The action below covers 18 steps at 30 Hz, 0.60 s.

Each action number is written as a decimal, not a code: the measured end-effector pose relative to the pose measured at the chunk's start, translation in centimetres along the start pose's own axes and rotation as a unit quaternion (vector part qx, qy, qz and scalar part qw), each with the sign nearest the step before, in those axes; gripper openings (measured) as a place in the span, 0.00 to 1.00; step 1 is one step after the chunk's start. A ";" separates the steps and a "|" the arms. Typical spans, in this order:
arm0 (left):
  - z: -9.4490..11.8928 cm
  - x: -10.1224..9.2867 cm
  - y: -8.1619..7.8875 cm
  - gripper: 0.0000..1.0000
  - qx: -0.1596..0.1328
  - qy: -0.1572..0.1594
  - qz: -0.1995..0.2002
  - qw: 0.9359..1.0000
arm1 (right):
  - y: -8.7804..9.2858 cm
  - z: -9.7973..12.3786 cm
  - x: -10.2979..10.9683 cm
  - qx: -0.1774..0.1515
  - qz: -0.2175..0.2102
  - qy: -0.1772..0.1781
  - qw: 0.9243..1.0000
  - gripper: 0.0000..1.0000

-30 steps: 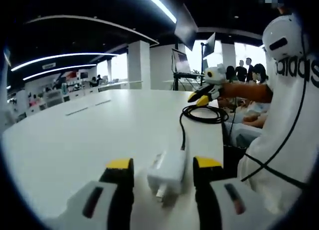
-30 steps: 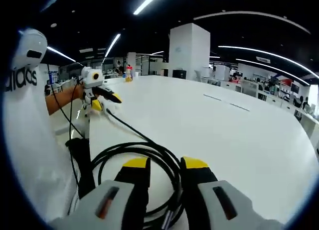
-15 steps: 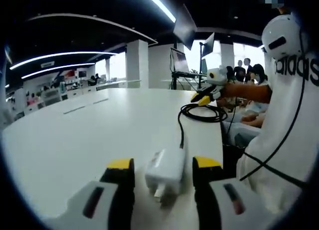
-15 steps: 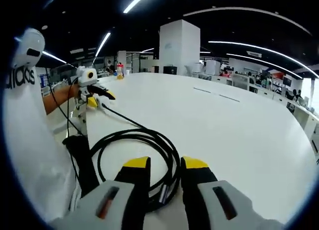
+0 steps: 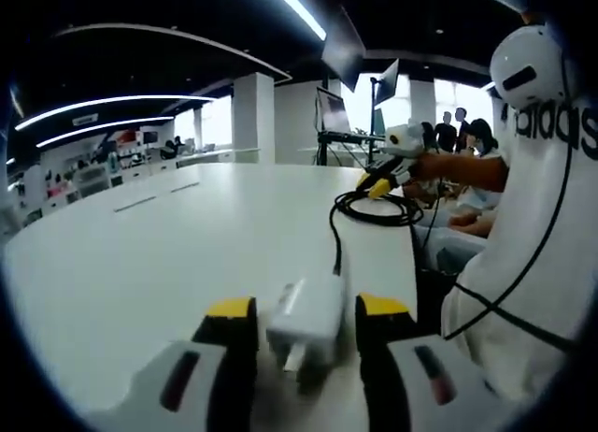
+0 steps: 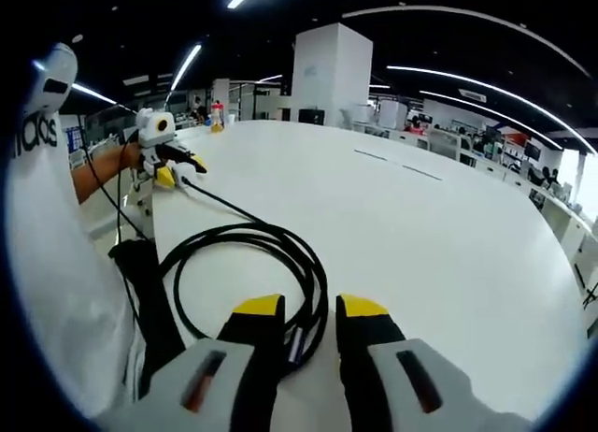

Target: Plug the desk Type‑C cable into the charger adapter.

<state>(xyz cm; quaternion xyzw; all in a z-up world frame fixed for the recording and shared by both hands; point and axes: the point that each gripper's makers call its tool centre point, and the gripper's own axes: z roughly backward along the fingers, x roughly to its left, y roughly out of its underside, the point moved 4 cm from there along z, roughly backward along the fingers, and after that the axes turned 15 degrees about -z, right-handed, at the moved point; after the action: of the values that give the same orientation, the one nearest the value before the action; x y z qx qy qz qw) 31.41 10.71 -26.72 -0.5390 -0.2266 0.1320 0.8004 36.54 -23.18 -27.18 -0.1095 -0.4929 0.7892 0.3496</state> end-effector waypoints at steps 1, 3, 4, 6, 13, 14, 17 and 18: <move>0.0 -0.1 0.0 0.38 0.002 0.003 -0.001 1.000 | 0.0 0.0 0.0 0.001 0.000 0.001 1.000 0.21; -0.1 -0.1 0.0 0.38 0.001 0.005 0.000 1.000 | 0.0 0.0 0.0 0.003 -0.002 0.000 1.000 0.19; -0.1 -0.2 0.0 0.36 0.001 0.006 0.000 1.000 | 0.0 0.0 0.0 0.004 -0.004 -0.001 1.000 0.18; -0.2 -0.2 0.0 0.36 0.002 0.009 0.000 1.000 | 0.0 0.0 0.1 0.008 -0.009 -0.002 1.000 0.17; -0.3 -0.2 0.1 0.30 0.006 0.009 0.002 1.000 | 0.2 -0.2 0.0 0.016 -0.014 0.002 1.000 0.16; -0.3 -0.2 0.1 0.29 0.005 0.010 0.002 1.000 | 0.2 -0.2 0.0 0.016 -0.013 0.002 1.000 0.16; -0.3 -0.2 0.0 0.29 0.004 0.011 0.002 1.000 | 0.1 -0.2 -0.1 0.018 -0.019 0.006 1.000 0.14; -0.3 -0.3 0.0 0.29 0.004 0.011 0.002 1.000 | 0.1 -0.2 -0.1 0.018 -0.021 0.007 1.000 0.13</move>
<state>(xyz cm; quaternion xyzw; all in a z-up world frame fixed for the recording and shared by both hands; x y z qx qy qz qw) 31.34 10.36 -26.91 -0.5380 -0.2162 0.1287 0.8045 36.64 -23.16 -27.40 -0.0984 -0.4782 0.7899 0.3711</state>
